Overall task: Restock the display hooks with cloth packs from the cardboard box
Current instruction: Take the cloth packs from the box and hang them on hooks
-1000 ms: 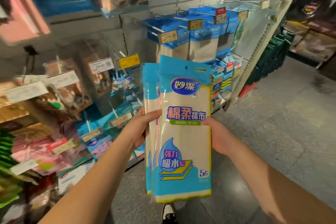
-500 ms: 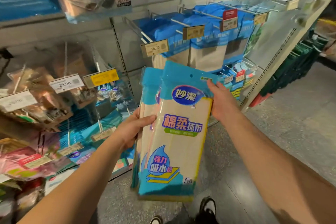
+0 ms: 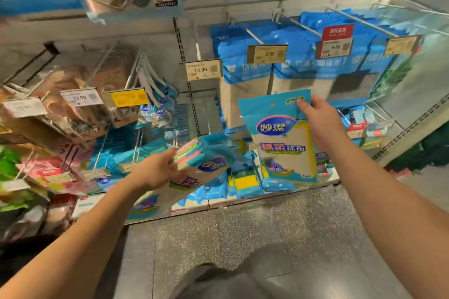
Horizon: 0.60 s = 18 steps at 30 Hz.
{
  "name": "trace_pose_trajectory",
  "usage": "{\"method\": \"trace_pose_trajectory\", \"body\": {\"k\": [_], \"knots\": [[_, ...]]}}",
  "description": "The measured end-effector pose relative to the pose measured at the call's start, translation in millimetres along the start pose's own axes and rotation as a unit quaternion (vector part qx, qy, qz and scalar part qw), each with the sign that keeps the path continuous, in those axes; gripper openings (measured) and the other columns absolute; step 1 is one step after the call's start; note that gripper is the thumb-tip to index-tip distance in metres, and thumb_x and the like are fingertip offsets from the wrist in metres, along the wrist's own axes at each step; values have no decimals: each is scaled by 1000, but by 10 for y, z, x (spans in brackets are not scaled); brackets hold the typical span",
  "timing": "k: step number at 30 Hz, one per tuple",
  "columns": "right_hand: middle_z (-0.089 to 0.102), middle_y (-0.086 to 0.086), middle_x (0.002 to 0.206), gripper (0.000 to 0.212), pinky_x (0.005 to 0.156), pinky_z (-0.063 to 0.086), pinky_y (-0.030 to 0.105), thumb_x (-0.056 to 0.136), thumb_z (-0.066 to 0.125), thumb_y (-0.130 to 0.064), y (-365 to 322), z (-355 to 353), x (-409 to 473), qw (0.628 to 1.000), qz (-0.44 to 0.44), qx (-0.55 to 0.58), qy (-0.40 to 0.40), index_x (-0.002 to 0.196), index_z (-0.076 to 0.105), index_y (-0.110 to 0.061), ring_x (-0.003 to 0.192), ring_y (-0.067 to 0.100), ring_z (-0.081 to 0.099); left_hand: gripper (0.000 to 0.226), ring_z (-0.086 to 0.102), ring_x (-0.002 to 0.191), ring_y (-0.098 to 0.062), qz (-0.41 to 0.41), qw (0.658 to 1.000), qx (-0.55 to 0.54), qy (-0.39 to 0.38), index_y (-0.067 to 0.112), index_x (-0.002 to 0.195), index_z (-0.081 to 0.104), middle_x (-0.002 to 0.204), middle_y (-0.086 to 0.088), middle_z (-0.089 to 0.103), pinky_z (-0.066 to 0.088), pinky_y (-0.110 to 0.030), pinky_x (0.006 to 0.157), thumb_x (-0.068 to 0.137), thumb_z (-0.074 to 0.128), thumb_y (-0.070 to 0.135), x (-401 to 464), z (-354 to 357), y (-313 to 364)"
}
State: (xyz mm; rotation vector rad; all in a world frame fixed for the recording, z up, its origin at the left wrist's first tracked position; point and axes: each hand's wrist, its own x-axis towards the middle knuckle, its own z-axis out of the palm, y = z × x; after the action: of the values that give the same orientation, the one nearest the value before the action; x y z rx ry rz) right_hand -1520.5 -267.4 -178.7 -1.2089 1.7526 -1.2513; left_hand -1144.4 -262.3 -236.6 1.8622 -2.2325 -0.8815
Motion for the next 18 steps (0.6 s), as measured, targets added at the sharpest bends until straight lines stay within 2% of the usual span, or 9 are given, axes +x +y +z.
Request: {"method": "trace_pose_trajectory", "body": {"k": [3, 5, 8, 10, 13, 16, 18], "knots": [[73, -5, 103, 24, 91, 52, 44, 96, 55, -44, 54, -23, 161, 999, -15, -21, -33, 103, 67, -25, 98, 18, 68, 29, 55, 77, -20, 4, 997, 80, -16, 23, 106, 54, 80, 7, 59, 39, -29, 63, 87, 74, 33, -60, -38, 120], [75, -3, 103, 25, 91, 54, 50, 95, 57, -45, 97, 24, 306, 998, -6, -5, -57, 104, 69, -25, 98, 19, 70, 39, 60, 88, -23, 30, 989, 143, -18, 23, 117, 57, 99, 1, 67, 43, -30, 70, 86, 74, 40, -66, -110, 209], [76, 0, 101, 17, 87, 57, 51, 96, 59, -37, 73, 229, 475, 993, 8, 29, -112, 102, 69, -24, 94, 22, 72, 46, 64, 101, -23, 98, 976, 193, -26, 27, 122, 58, 123, 6, 62, 50, -35, 80, 84, 74, 45, -25, -252, 382], [76, 0, 99, 14, 82, 60, 46, 96, 61, -33, 17, 417, 552, 989, 16, 55, -133, 102, 68, -22, 93, 25, 73, 47, 64, 104, -21, 146, 962, 229, -35, 27, 123, 58, 135, 13, 53, 50, -34, 81, 83, 73, 46, 31, -358, 532], [77, -4, 95, 10, 77, 59, 32, 98, 60, -22, -32, 740, 704, 978, 28, 103, -177, 103, 68, -18, 92, 20, 73, 39, 64, 101, -18, 187, 935, 302, -25, 28, 116, 55, 137, 15, 49, 48, -32, 77, 84, 69, 45, 144, -522, 738], [77, -10, 92, 12, 78, 55, 23, 99, 57, -15, -115, 1020, 831, 966, 45, 134, -217, 101, 68, -20, 89, 7, 72, 40, 64, 107, -19, 181, 927, 329, -14, 30, 122, 54, 144, 12, 45, 52, -35, 83, 85, 66, 42, 312, -701, 875], [76, -8, 98, 13, 82, 54, 23, 100, 55, -14, -179, 1150, 899, 959, 50, 151, -236, 105, 67, -18, 93, 6, 71, 39, 64, 112, -26, 157, 926, 344, -13, 28, 120, 53, 159, 9, 31, 51, -37, 85, 85, 66, 40, 454, -822, 942]]}}
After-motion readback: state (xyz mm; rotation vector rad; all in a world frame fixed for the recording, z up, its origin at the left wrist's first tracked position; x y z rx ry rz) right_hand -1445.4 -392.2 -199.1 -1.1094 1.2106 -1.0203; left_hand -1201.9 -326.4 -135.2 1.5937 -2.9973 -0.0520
